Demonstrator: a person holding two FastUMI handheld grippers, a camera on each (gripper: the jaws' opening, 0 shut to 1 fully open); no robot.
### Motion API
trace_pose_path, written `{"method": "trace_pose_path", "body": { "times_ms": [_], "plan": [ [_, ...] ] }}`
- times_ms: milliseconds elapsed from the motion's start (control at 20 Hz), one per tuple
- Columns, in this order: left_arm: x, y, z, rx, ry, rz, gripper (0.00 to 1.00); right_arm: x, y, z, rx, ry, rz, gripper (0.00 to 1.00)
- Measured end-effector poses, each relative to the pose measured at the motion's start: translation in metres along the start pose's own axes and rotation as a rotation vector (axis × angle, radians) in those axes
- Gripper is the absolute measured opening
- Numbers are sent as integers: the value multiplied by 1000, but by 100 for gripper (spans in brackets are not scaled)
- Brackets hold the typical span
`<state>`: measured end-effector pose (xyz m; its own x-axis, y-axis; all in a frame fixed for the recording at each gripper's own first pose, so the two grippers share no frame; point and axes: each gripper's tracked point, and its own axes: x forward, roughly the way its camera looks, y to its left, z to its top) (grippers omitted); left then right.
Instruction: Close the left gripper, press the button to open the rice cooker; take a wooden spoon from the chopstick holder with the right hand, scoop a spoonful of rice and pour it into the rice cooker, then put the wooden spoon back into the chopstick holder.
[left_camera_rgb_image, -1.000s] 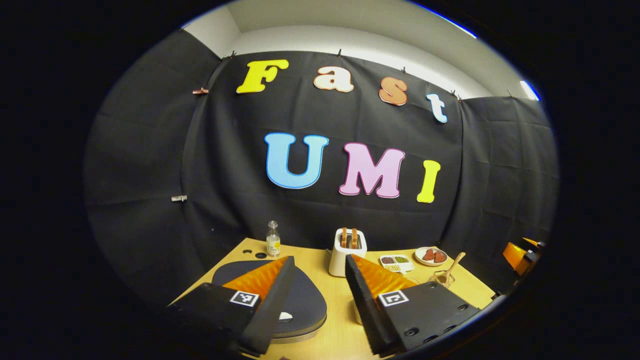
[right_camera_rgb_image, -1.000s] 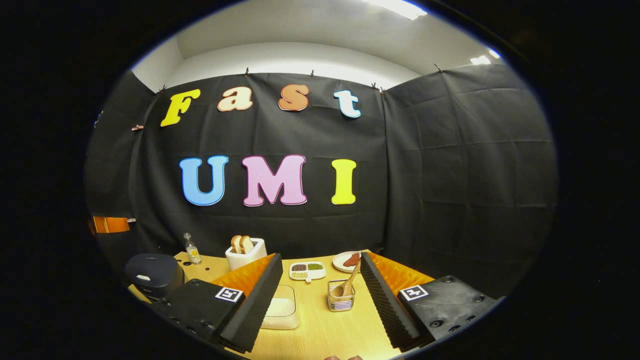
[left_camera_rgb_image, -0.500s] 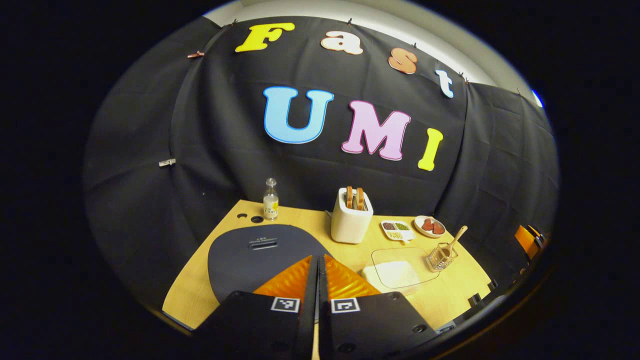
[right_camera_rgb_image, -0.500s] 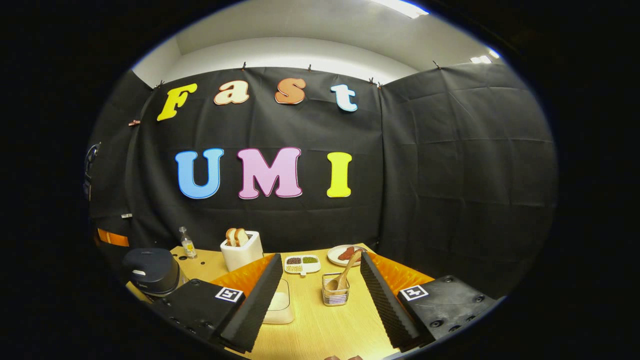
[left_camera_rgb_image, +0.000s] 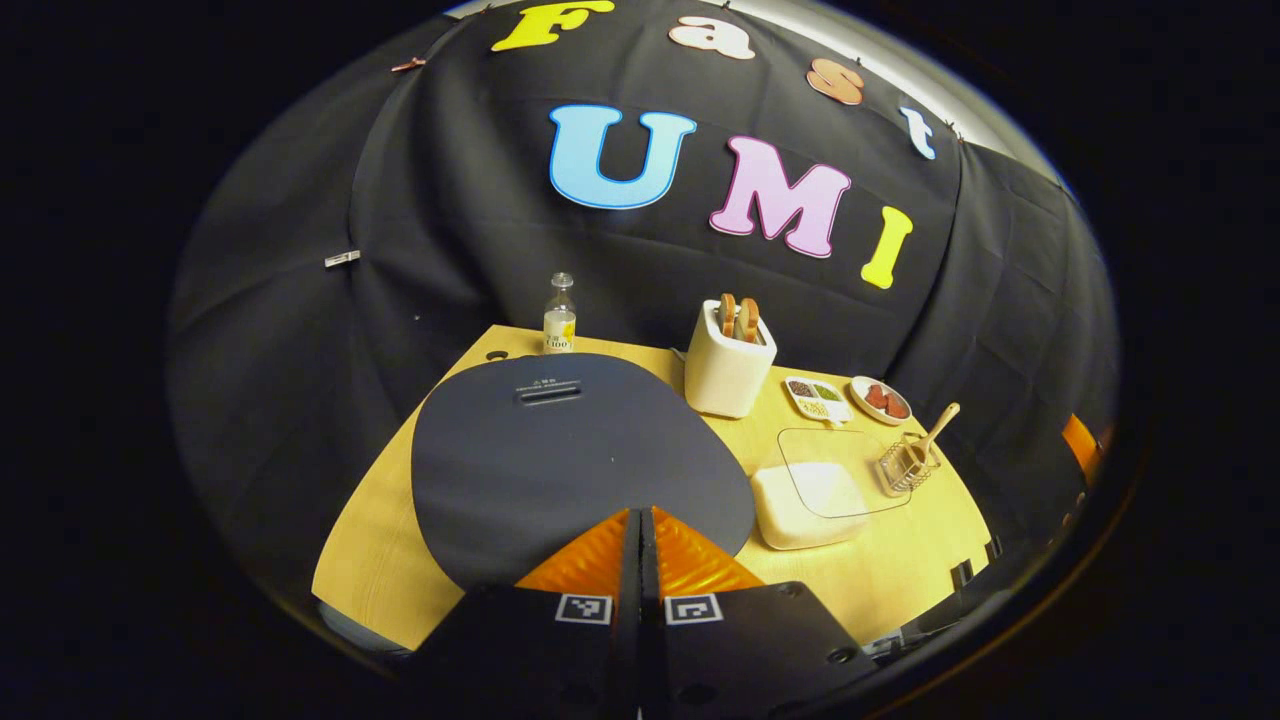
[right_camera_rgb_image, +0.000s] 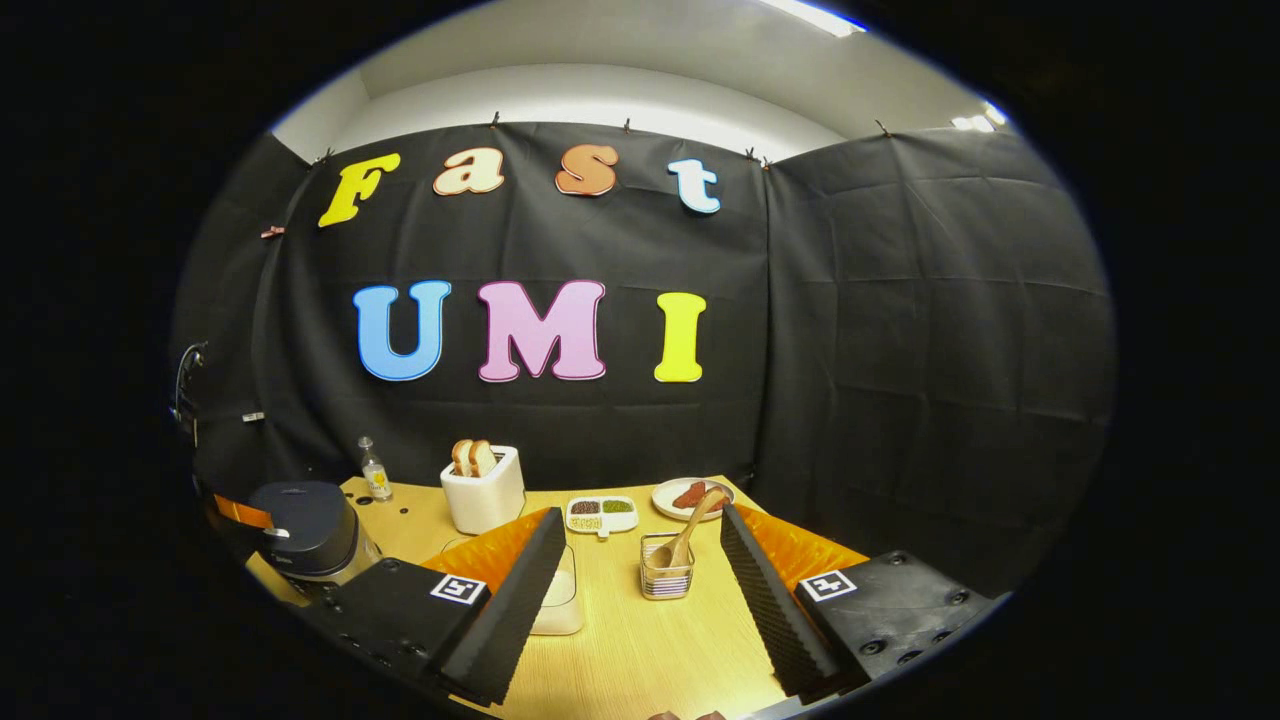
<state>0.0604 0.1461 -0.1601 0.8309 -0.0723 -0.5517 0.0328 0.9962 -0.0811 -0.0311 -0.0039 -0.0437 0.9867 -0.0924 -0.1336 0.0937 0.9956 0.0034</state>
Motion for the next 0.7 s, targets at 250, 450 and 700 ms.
{"method": "trace_pose_path", "body": {
  "times_ms": [250,450,700],
  "plan": [
    [3,-1,-10,27,13,9,6,3,1,-1,-12,12,3,98],
    [2,-3,-17,102,18,39,6,8,-1,-8,-15,37,9,98],
    [3,-4,-6,104,-27,88,6,22,-7,-12,5,56,23,98]
  ]
}}
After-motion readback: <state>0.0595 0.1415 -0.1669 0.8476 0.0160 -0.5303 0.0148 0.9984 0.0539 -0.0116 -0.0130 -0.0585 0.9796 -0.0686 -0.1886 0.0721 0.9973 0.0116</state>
